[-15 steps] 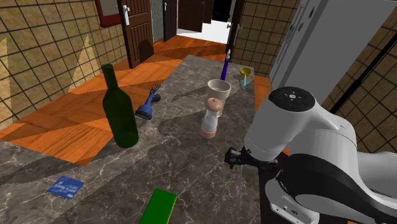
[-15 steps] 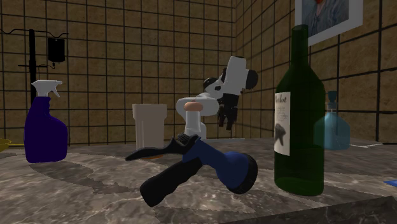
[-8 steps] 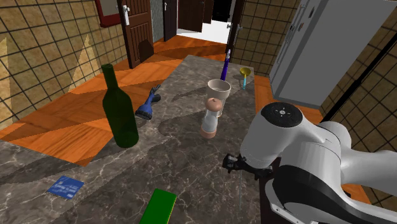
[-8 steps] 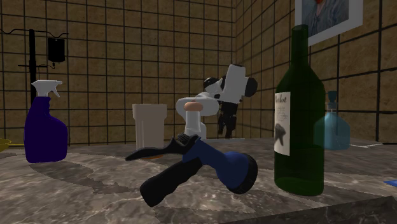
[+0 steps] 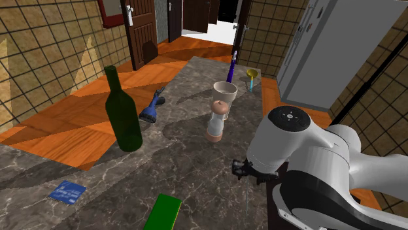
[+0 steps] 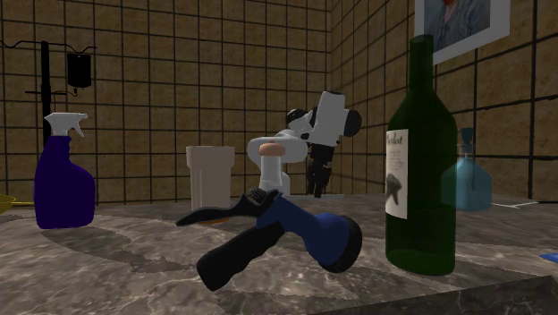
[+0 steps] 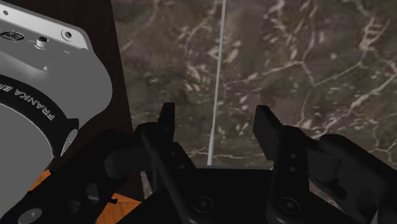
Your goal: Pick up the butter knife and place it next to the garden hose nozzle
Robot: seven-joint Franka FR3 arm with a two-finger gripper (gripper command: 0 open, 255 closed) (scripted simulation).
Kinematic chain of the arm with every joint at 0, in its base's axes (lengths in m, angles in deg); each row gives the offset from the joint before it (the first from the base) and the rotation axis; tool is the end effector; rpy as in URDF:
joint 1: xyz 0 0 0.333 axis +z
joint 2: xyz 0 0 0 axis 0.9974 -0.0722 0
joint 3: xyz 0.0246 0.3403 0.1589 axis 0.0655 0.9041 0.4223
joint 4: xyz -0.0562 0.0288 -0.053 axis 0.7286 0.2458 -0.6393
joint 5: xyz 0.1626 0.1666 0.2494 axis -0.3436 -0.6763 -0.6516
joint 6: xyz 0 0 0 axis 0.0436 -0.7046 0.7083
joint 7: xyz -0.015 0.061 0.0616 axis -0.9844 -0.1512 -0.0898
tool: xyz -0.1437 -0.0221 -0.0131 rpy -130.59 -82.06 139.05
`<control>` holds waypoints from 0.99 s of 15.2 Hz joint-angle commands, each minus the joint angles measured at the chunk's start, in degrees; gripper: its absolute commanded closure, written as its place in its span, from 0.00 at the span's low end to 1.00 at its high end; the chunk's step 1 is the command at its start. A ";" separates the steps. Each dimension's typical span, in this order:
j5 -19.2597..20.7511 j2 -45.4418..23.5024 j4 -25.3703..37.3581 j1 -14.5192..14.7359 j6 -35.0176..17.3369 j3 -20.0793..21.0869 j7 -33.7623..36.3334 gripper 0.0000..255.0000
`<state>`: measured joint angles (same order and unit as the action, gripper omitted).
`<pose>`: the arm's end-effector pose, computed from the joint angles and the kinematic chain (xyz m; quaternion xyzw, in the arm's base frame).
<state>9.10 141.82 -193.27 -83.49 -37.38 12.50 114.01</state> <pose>0.0471 0.1839 0.3259 0.8561 -0.5077 0.0699 0.0674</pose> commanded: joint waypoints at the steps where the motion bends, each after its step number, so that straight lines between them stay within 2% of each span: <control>1: 0.00 0.00 0.00 0.00 0.00 0.00 0.00 1.00; 9: 0.00 0.00 0.00 0.00 0.00 0.00 0.00 1.00; 15: 4.78 1.33 2.99 -1.45 3.97 -5.07 -0.53 1.00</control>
<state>13.04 143.10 -191.02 -84.52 -34.08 8.27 113.56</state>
